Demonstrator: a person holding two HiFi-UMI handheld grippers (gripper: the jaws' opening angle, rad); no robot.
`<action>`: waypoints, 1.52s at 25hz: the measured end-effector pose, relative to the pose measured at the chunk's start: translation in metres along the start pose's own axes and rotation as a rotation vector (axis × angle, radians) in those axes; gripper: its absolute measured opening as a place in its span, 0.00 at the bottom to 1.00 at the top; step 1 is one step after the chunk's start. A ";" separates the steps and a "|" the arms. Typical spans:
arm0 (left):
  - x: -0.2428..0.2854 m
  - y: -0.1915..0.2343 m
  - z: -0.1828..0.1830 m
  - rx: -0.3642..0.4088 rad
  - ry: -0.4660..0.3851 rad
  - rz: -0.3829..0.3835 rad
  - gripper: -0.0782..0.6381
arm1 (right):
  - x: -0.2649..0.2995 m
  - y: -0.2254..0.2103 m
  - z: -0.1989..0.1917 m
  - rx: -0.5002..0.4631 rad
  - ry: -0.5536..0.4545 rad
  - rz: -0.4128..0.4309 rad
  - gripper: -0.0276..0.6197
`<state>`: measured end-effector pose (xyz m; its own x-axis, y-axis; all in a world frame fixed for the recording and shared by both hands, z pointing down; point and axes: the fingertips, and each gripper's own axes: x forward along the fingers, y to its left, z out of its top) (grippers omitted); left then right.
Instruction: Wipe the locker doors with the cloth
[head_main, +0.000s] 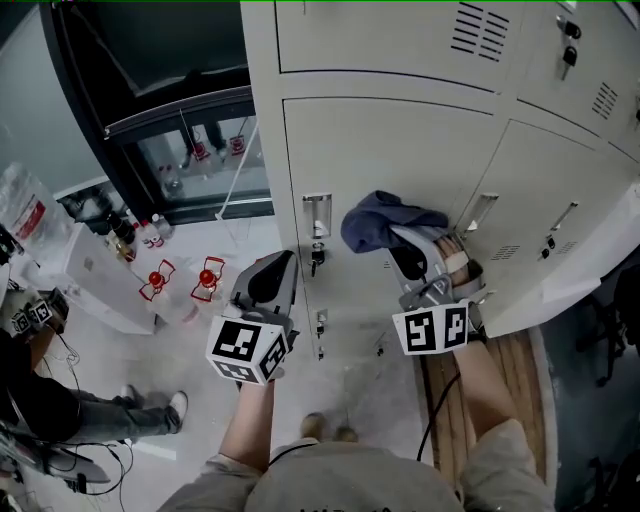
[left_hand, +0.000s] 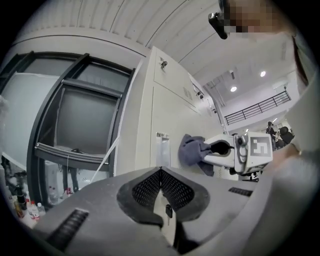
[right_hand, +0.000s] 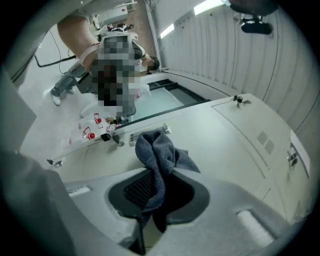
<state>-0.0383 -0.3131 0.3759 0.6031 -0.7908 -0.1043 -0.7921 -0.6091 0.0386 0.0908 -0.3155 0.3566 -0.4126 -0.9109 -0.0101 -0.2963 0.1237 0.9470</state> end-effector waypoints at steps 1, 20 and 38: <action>0.002 -0.004 0.006 0.008 -0.011 -0.008 0.11 | -0.002 -0.018 0.001 -0.013 -0.004 -0.029 0.14; 0.009 -0.025 0.042 0.054 -0.071 -0.029 0.11 | -0.018 -0.201 -0.003 -0.148 0.003 -0.292 0.14; 0.005 -0.025 0.000 0.027 0.014 -0.023 0.11 | -0.017 -0.065 -0.057 -0.009 0.084 -0.097 0.14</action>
<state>-0.0153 -0.3014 0.3748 0.6223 -0.7775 -0.0911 -0.7802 -0.6255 0.0091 0.1665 -0.3304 0.3138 -0.3090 -0.9481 -0.0753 -0.3234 0.0303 0.9458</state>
